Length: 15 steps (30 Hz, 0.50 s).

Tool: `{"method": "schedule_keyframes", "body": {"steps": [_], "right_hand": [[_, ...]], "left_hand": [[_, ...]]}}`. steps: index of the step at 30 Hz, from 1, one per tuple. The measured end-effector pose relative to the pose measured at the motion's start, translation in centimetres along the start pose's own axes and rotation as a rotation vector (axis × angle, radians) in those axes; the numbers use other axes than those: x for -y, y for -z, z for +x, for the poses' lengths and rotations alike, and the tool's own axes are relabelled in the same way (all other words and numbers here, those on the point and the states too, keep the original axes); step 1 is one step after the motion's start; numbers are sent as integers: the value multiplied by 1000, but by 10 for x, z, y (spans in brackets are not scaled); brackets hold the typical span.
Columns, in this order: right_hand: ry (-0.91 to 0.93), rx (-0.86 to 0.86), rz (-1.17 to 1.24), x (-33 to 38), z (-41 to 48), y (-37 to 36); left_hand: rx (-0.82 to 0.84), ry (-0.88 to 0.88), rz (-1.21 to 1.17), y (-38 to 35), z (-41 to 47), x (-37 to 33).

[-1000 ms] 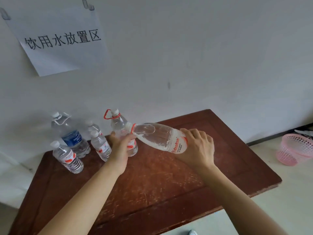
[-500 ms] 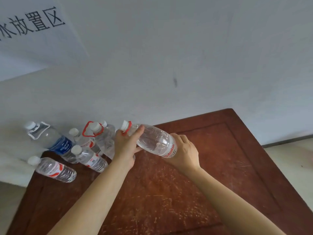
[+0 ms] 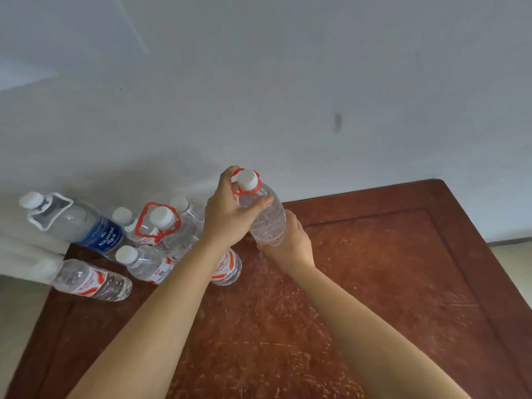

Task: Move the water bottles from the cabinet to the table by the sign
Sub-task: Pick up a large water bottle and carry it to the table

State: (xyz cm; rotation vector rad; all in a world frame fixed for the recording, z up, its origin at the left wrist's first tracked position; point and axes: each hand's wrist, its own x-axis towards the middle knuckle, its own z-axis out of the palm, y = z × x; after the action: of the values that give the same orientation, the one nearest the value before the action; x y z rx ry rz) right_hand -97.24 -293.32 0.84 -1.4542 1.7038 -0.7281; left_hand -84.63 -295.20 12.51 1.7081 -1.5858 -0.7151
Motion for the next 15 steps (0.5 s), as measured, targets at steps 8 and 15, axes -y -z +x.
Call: {"method": "schedule_keyframes", "body": {"steps": [8, 15], "right_hand": [[-16, 45, 4, -5, -4, 7], [-49, 142, -145, -2, -38, 37]], "left_hand": [[7, -32, -89, -22, -9, 13], [-23, -105, 108, -22, -46, 23]]}}
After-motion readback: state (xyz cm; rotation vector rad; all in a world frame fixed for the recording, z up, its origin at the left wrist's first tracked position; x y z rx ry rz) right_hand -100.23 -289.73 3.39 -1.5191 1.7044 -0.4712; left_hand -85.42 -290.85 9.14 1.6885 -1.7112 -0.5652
